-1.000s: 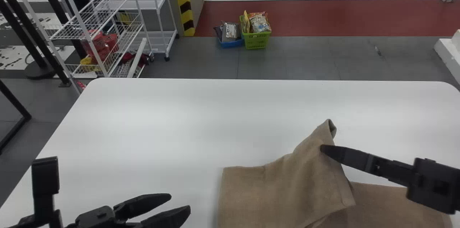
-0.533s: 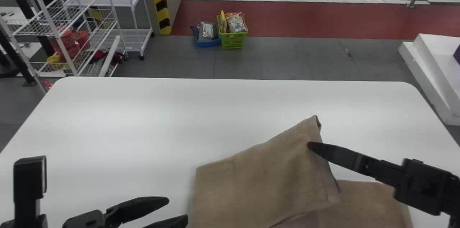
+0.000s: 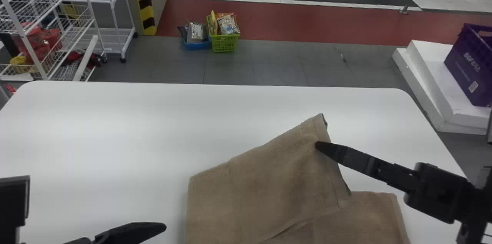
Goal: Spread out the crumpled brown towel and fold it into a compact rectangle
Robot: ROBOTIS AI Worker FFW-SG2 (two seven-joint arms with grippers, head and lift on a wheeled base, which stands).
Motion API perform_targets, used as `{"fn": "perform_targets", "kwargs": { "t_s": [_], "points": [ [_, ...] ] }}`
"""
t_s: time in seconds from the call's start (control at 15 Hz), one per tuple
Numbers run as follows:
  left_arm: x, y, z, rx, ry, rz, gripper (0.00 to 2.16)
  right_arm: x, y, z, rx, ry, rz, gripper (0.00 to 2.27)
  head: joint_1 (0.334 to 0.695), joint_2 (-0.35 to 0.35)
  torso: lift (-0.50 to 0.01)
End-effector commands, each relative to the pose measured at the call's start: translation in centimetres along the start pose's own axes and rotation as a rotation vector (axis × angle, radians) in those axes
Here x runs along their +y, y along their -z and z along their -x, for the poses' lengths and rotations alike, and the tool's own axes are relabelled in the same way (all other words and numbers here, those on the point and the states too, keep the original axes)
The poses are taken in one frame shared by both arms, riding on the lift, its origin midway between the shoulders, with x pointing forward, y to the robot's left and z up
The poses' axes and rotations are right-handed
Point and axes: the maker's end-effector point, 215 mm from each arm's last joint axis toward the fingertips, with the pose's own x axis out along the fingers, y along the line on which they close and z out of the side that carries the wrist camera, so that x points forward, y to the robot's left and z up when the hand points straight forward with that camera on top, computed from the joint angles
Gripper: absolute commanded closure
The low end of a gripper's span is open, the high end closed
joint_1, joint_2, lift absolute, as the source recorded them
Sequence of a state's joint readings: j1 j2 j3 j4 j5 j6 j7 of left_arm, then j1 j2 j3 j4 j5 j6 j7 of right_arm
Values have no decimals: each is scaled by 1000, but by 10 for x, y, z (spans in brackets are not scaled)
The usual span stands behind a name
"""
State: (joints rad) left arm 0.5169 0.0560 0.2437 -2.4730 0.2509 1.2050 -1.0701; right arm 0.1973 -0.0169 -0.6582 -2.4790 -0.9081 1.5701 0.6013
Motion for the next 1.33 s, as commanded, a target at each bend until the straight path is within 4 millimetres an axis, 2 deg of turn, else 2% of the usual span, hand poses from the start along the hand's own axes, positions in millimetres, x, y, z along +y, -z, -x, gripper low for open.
{"fn": "perform_targets", "kwargs": {
  "t_s": [0.0,0.33,0.6,0.87,1.07,1.27],
  "points": [
    [1,-1,0,0,-5,-3,83,0,-6,19,-34,7,-5,1001,695,-126,-127],
    [1,-2,0,-1,-6,-6,83,-6,-15,54,-93,36,-13,1001,695,-195,-127],
    [1,-1,1,2,-4,-5,83,-17,12,70,-76,64,-85,1001,695,-236,-127],
    [2,-1,0,2,-5,-11,83,-25,14,77,-80,94,-93,1001,695,-260,-127],
    [4,0,1,6,-6,-14,83,-39,20,81,-72,140,-106,1001,695,-274,-127],
    [6,0,1,6,-10,-14,83,-49,17,99,-96,187,-111,1001,695,-288,-127]
  ]
}}
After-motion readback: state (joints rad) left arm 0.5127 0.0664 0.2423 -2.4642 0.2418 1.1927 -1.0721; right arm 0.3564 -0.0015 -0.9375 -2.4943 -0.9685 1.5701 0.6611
